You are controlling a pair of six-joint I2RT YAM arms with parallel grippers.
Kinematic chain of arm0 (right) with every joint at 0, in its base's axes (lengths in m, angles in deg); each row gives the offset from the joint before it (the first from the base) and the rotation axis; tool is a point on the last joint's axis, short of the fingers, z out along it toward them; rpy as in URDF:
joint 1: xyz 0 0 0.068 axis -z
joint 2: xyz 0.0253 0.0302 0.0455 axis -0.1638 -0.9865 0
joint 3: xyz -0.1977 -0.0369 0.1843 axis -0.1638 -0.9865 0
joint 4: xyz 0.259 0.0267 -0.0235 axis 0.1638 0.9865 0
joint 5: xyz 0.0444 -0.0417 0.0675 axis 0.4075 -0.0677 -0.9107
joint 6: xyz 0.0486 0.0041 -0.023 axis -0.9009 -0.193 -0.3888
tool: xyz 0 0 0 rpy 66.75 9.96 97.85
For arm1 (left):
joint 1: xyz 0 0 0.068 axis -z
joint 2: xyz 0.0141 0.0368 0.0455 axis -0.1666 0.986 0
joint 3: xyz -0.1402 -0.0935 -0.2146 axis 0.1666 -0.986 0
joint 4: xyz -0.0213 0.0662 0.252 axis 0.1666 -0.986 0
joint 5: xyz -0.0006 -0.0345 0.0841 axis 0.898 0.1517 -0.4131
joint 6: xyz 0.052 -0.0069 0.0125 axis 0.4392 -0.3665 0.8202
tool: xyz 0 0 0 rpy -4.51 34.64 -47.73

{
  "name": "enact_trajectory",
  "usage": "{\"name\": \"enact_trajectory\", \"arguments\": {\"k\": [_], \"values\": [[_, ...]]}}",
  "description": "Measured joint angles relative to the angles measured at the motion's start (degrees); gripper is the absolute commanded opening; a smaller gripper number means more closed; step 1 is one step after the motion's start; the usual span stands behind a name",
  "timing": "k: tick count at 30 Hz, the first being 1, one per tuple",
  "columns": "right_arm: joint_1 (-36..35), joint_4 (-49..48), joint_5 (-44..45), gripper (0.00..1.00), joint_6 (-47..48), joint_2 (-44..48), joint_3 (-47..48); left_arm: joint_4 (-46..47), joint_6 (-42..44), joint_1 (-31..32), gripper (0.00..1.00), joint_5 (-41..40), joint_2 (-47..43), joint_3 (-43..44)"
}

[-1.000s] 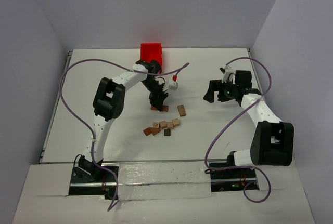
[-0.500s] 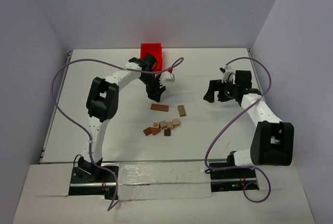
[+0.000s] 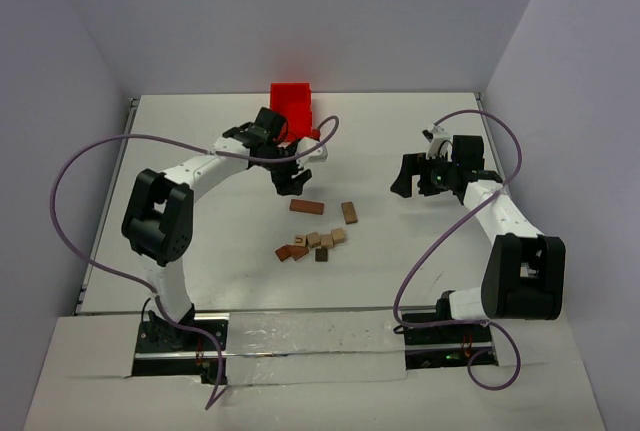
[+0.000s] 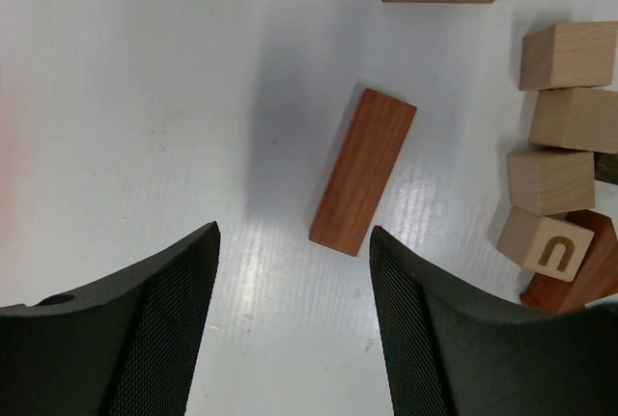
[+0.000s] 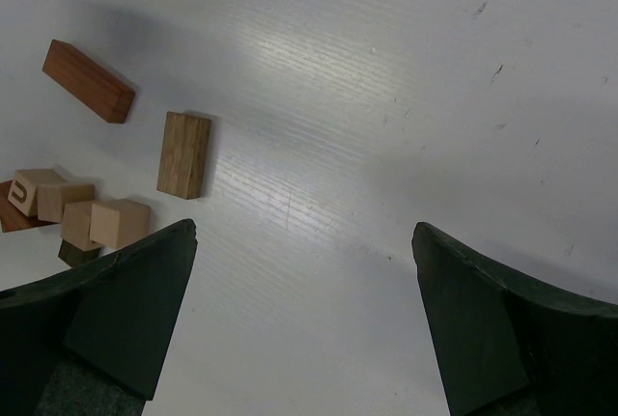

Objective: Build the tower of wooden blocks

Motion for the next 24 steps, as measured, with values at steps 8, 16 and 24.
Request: {"name": "enact_trajectory", "arguments": {"k": [8, 16, 24], "values": [[0.0, 0.01, -0.06, 1.0, 0.02, 0.0, 0.0, 5.63, -0.96, 4.51, 0.7, -3.62, -0.52, -6.2], [0.0, 0.01, -0.06, 1.0, 0.04, 0.0, 0.0, 9.05, -0.85, 6.5, 0.7, -4.86, 0.94, -6.79], [0.0, 0.01, -0.04, 1.0, 0.28, 0.0, 0.0, 9.14, 0.09, 6.65, 0.67, -5.48, 4.21, -5.81]]}}
